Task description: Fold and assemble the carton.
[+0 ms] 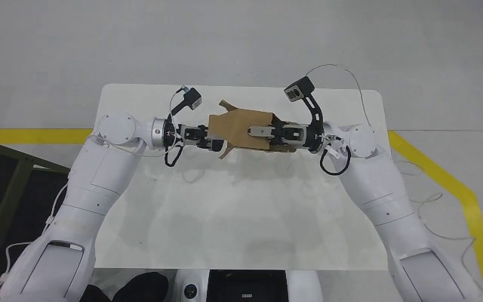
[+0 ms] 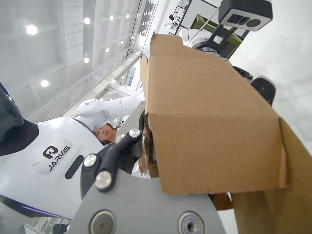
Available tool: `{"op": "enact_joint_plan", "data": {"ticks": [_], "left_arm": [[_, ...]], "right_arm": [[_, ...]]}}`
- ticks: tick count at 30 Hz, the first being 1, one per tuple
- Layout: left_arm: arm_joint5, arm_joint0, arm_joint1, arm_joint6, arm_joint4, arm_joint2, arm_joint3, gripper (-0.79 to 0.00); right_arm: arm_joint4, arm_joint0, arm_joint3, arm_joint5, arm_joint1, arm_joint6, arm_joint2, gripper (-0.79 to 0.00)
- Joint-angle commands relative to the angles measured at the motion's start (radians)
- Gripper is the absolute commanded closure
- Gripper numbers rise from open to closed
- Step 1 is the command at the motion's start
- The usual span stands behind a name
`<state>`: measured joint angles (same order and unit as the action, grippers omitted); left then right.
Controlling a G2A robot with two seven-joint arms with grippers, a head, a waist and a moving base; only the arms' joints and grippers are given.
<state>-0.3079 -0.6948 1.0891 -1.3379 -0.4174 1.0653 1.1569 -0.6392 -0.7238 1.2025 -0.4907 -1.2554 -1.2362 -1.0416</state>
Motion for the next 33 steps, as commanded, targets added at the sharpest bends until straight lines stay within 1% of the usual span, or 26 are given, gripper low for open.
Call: {"op": "enact_joint_plan", "data": {"ticks": [1, 7, 15, 25, 33], "left_arm": [[0.000, -0.005, -0.002, 0.001, 0.004, 0.002, -0.001, -0.785], [0.011, -0.021, -0.003, -0.005, 0.013, -0.006, 0.008, -0.785], [0.019, -0.018, 0.000, -0.017, 0.012, -0.024, 0.025, -0.785], [0.016, -0.006, -0.004, -0.010, -0.001, -0.006, 0.010, -0.785], [0.016, -0.006, -0.003, -0.012, -0.010, -0.011, 0.013, -0.785]], "right_arm": [[0.000, 0.001, -0.007, -0.001, 0.001, 0.009, -0.008, 0.000], [0.010, 0.003, -0.023, -0.003, 0.003, 0.045, -0.028, 0.000], [0.034, 0.005, -0.034, -0.004, -0.001, 0.092, -0.028, 0.000], [0.085, 0.005, -0.031, -0.004, -0.004, 0.085, -0.006, 0.000], [0.096, 0.003, -0.008, 0.000, -0.011, 0.077, 0.020, 0.000]]}}
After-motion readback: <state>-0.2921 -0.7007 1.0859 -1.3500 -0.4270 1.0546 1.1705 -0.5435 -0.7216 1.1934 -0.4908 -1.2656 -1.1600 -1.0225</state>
